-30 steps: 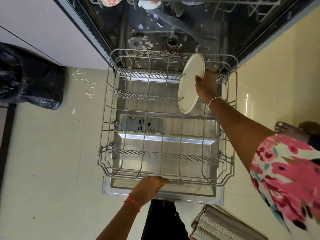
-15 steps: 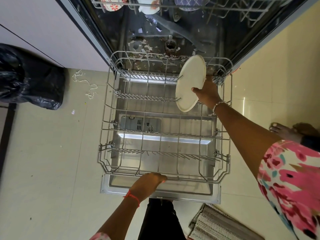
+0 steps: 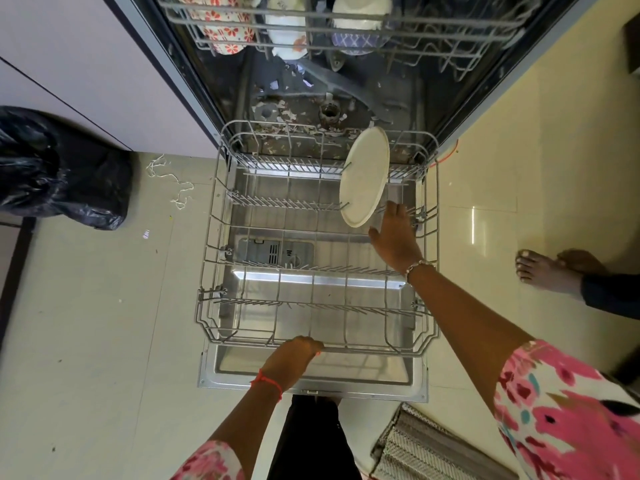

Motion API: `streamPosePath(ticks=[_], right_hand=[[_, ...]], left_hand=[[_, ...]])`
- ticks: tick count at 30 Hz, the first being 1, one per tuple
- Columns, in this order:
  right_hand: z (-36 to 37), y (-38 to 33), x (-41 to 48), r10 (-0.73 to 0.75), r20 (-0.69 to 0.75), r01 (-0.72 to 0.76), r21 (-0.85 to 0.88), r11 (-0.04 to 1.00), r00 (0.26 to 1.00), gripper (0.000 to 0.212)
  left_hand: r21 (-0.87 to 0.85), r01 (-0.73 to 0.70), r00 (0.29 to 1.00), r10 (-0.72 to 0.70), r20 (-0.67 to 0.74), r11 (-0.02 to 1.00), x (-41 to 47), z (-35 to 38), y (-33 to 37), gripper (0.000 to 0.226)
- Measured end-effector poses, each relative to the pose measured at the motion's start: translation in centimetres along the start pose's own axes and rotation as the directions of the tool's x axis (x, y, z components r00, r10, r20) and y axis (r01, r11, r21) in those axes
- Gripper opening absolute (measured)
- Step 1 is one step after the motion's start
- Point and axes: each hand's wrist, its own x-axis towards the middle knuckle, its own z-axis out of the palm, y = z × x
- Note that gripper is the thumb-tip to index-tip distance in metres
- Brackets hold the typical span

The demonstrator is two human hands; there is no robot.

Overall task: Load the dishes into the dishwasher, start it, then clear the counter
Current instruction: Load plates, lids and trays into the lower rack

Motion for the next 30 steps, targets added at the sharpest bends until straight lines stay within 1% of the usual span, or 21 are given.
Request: streamPosePath(ticks=[3, 6, 9, 13, 18, 22, 26, 30], right_hand=[[-0.7, -0.4, -1.4, 0.005, 0.056, -0.003, -0.032, 0.999, 0.998, 0.052], [-2.0, -1.3, -2.9, 0.021, 0.097, -0.015, -0.058, 0.998, 0.995, 0.049], [-4.0, -2.7, -4.7, -0.008, 0.128, 0.018, -0.082, 0.996, 0.992, 0.046], [-6.9, -5.2, -7.4, -0.027, 0.169, 0.039, -0.067, 0.997, 0.985, 0.044], [-10.6, -8.7, -11.3, -0.063, 0.196, 0.074, -0.049, 0.996, 0.979, 0.04], [-13.6, -11.5, -14.6, -0.088, 0.188, 0.093, -0.021, 0.995, 0.978, 0.037], [-16.2, -13.9, -17.5, -0.118, 0.164, 0.126, -0.043, 0.991, 0.979, 0.034], [-17.6, -15.6, -19.8, -0.16, 0.174, 0.176, -0.078, 0.981, 0.972, 0.032]], left_hand=[[0.031, 0.021, 1.0, -0.02, -0.023, 0.999, -0.9, -1.1, 1.1, 0.034], [0.021, 0.042, 0.997, -0.04, -0.072, 0.999, -2.3, -3.1, 2.2, 0.035], [0.018, 0.034, 0.993, -0.031, -0.113, 0.999, -4.5, -5.9, 3.3, 0.035], [0.024, 0.033, 0.985, -0.028, -0.169, 0.999, -8.2, -9.3, 4.3, 0.039], [0.042, 0.049, 0.968, -0.037, -0.249, 0.998, -13.7, -13.4, 5.9, 0.041], [0.037, 0.066, 0.942, -0.05, -0.333, 0.997, -18.2, -16.1, 7.6, 0.041], [0.04, 0.07, 0.925, -0.05, -0.376, 0.997, -21.8, -18.1, 9.1, 0.04], [0.027, 0.068, 0.891, -0.049, -0.452, 0.997, -24.5, -19.9, 10.0, 0.04]])
